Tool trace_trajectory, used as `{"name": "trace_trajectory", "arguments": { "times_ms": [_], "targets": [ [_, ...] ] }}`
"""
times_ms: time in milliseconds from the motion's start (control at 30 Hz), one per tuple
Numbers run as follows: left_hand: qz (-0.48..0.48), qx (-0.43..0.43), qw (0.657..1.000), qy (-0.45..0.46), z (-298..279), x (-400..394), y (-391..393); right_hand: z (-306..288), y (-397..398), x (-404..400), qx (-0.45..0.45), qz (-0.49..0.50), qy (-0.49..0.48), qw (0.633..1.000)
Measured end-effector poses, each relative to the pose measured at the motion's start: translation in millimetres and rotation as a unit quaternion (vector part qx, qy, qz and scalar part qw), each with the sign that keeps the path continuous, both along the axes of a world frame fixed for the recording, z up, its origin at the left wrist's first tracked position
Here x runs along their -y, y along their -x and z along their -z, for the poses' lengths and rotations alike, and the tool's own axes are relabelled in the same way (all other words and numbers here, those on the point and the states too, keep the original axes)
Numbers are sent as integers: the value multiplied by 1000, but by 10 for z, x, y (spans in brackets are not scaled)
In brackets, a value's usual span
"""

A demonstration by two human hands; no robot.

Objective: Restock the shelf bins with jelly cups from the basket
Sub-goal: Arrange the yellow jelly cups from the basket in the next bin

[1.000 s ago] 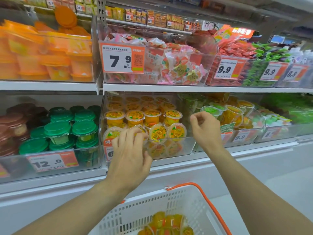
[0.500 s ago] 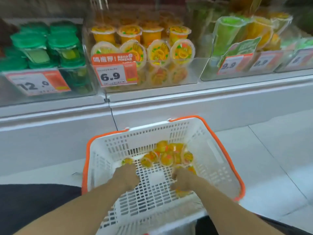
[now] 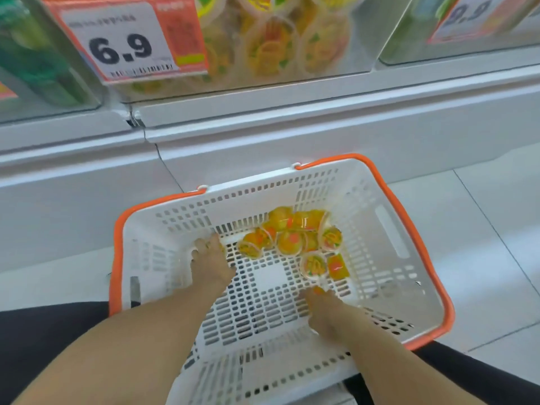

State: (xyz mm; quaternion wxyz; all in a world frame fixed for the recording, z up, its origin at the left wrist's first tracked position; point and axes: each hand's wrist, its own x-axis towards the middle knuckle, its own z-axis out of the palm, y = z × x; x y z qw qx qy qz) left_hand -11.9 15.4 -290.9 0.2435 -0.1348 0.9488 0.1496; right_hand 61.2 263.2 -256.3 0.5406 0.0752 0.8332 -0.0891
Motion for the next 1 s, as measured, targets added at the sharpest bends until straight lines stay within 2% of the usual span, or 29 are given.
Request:
{"name": "trace_trajectory", "arguments": {
  "times_ms": [100, 167, 233, 300, 367, 433, 500, 567, 633, 700, 833, 867, 900, 1000],
  "targets": [
    [-35, -9, 999, -39, 65, -1, 74, -80, -13, 59, -10, 9, -26, 1000],
    [-19, 46, 997, -59, 48, 25, 121, -113, -32, 82, -19, 1, -33, 999],
    [19, 143, 986, -86, -81, 59, 164, -142, -33, 95, -29, 0, -10, 1000],
    [33, 282, 947, -148, -323, 115, 195, -208, 15, 126, -41, 14, 43, 998],
    [78, 415, 888, -184, -637, 152, 208, -339, 95, 142, -19, 57, 109, 992],
    [152, 494, 836, -183, -975, 146, 208, -558, 174, 136, 22, 139, 185, 973],
    [189, 524, 809, -186, -1340, 112, 211, -862, 258, 111, 66, 245, 293, 922],
    [196, 512, 809, -212, -1736, 79, 202, -1206, 320, 97, 80, 352, 420, 833],
    [181, 475, 818, -269, -2137, 48, 180, -1560, 390, 98, 56, 417, 516, 746],
    [183, 437, 815, -334, -2515, 24, 133, -1917, 453, 144, 12, 432, 579, 691],
    [140, 287, 849, -421, -3143, 68, 79, -2586, 547, 340, -103, 420, 684, 587],
    [128, 249, 852, -442, -3290, 92, 65, -2724, 566, 397, -141, 403, 700, 573],
    [116, 213, 853, -463, -3421, 124, 57, -2847, 579, 447, -178, 377, 704, 575],
    [91, 102, 847, -514, -3761, 228, 26, -3181, 584, 626, -296, 299, 643, 640]
  ]
}}
